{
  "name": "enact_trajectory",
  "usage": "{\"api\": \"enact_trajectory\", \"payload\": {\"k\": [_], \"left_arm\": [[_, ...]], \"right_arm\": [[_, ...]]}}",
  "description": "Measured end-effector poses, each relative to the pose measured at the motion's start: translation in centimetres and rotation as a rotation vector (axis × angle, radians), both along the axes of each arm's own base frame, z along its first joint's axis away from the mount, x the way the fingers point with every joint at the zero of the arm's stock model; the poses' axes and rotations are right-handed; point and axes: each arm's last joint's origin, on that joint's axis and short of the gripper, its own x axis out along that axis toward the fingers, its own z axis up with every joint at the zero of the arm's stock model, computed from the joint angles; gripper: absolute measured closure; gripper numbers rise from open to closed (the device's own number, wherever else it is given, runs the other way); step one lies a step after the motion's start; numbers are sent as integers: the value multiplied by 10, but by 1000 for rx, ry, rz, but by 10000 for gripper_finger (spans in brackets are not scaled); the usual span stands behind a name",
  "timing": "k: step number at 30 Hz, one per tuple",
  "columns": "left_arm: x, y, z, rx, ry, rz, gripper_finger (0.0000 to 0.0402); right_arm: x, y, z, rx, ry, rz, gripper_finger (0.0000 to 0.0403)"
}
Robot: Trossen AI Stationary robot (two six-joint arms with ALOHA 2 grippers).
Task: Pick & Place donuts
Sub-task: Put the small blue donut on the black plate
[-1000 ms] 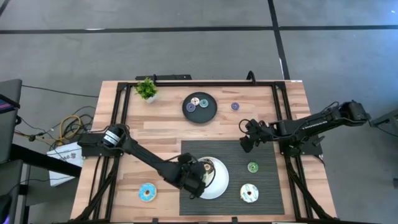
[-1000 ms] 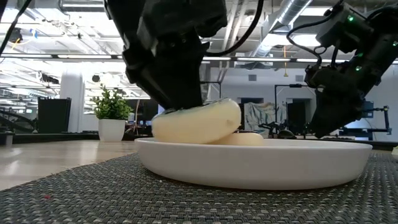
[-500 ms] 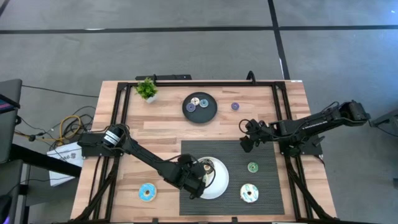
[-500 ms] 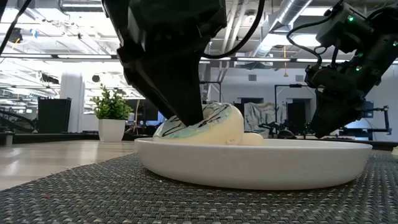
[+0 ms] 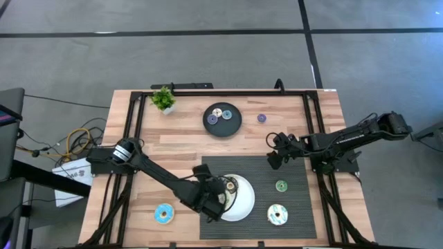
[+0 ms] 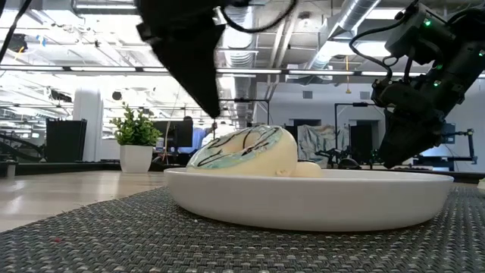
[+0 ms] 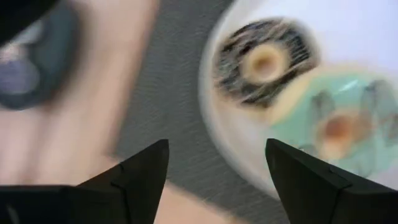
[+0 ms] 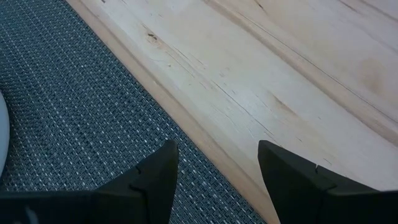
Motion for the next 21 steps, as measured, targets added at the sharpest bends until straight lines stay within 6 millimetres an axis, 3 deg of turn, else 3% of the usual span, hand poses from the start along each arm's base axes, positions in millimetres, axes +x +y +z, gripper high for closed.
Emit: {"api": "enact_trajectory", "payload": {"k": [5, 10, 15, 21], "left_arm": [[-19, 10, 12, 83, 32, 8, 168], [-43, 41, 8, 70, 7, 65, 218], [-79, 80, 0, -40, -133, 118, 259], [-127, 116, -9, -142, -372, 31, 281]], "right_arm": [[0, 0, 0, 0, -3, 0, 193], [1, 0, 1, 5, -15, 2, 193], [2, 0, 1, 5, -21, 2, 193], [3, 0, 2, 7, -32, 1, 193]]}}
